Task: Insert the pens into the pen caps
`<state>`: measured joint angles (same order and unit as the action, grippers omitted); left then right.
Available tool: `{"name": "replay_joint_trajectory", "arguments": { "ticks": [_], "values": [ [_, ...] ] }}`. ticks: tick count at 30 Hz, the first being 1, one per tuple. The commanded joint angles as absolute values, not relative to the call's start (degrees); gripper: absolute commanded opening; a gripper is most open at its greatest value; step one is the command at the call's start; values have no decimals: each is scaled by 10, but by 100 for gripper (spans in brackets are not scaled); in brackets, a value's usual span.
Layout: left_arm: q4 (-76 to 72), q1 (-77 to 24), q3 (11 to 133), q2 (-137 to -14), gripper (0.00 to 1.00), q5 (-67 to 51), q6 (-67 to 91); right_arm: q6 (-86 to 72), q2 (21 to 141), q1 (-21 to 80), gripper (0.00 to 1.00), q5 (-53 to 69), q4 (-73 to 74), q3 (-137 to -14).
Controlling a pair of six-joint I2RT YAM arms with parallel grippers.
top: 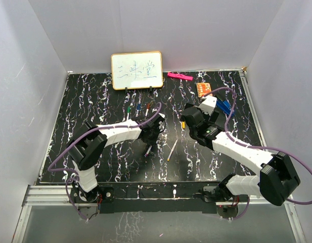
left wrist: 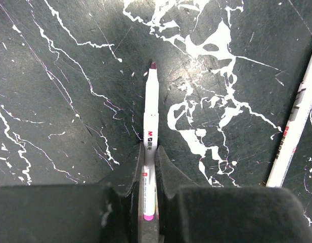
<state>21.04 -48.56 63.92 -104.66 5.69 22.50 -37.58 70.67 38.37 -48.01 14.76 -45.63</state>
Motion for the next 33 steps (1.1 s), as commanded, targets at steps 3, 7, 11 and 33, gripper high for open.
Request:
{"name": "replay_joint_trajectory", "arguments": {
  "ticks": [3,7,11,33],
  "values": [
    [287,-483,573,-1087,0,14,220,-344,743,330,97,-392,110,-490],
    [265,-483,580,-1047,0,10,221,-312,789,313,91,-343,118,-514],
    [266,-483,619,-1024,0,16,208,-285,833,312,73,-310,123,-536],
    [203,-483,614,-941,0,-3,216,-215,950,305,32,-217,107,-589]
  ]
}}
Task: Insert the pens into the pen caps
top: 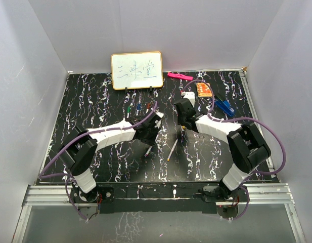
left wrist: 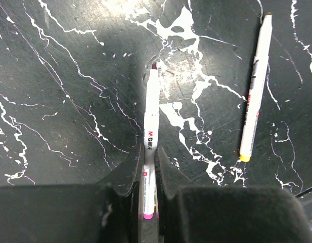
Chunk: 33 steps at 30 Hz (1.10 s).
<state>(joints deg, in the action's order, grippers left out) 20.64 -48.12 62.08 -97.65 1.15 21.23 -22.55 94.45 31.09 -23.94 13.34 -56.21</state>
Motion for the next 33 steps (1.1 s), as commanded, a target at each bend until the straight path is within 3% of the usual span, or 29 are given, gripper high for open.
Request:
{"name": "replay_joint_trajectory", "arguments": {
  "ticks": [1,16,33],
  "values": [
    [200,-483,611,-936,0,-2,216,-215,953,303,32,-212,106,-589],
    [191,-483,605,-926,0,-3,215,-215,984,280,34,-158,87,-586],
    [194,-483,610,-931,0,4,212,-221,1018,280,34,-175,87,-583]
  ]
}}
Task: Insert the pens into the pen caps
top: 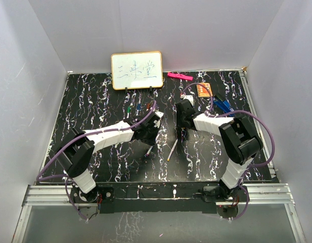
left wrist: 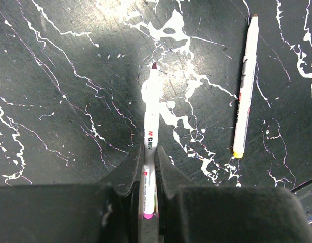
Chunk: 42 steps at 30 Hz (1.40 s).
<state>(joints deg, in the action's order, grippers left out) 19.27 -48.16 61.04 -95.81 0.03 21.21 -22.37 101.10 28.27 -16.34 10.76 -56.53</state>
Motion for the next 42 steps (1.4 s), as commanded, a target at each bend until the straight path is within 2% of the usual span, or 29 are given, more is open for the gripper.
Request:
{"name": "replay_joint_trajectory", "arguments": {
  "ticks": [1,17,21,24,27,32,42],
  "values": [
    [193,-483,611,-932,0,4,212,-223,1020,280,34,-177,89,-582],
    [192,-482,610,-931,0,7,216,-274,1002,280,32,-148,114,-542],
    [192,-482,611,-931,0,7,218,-277,1001,280,23,-142,125,-543],
    [193,-482,610,-929,0,9,220,-281,1001,280,22,-134,137,-545],
    [193,-482,609,-926,0,11,220,-284,1001,282,22,-125,150,-544],
    [193,-480,609,-926,0,11,221,-287,1001,290,31,-133,173,-539],
    [192,-480,611,-926,0,8,221,-297,1023,292,27,-169,195,-539]
  ]
}}
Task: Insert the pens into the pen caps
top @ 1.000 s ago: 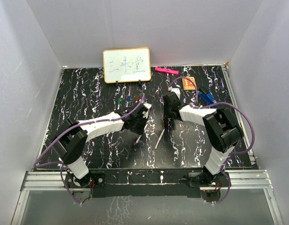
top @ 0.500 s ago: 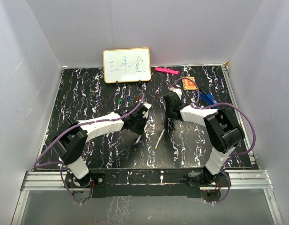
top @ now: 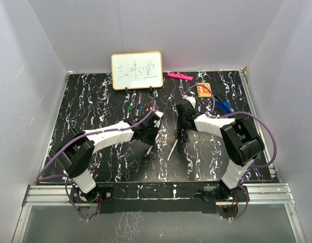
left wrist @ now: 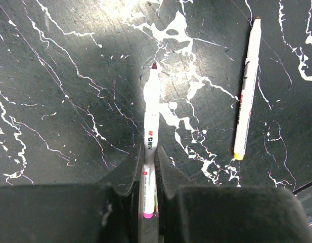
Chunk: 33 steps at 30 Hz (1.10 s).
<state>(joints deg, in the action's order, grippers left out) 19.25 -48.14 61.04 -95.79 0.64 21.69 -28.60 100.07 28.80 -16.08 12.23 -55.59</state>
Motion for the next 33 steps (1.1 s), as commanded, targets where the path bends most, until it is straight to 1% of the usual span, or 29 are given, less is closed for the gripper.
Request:
{"name": "replay_joint_trajectory", "arguments": {
  "ticks": [1,5,7,9,11,19,27,33],
  "values": [
    [192,-480,611,-926,0,8,221,-296,1027,292,27,-175,195,-541],
    [194,-479,611,-925,0,9,222,-296,1045,292,25,-186,195,-549],
    [195,-480,609,-923,0,11,222,-298,1049,292,17,-187,197,-551],
    [196,-480,608,-921,0,12,223,-300,1050,292,4,-186,204,-551],
    [194,-479,607,-920,0,14,222,-302,1048,292,0,-184,208,-549],
    [174,-479,613,-932,0,22,218,-290,1016,292,0,-186,202,-563],
    [92,-478,596,-912,0,11,225,-262,885,292,0,-183,118,-562],
    [-1,-479,565,-889,0,-35,220,-250,771,292,0,-155,11,-509]
  ]
}}
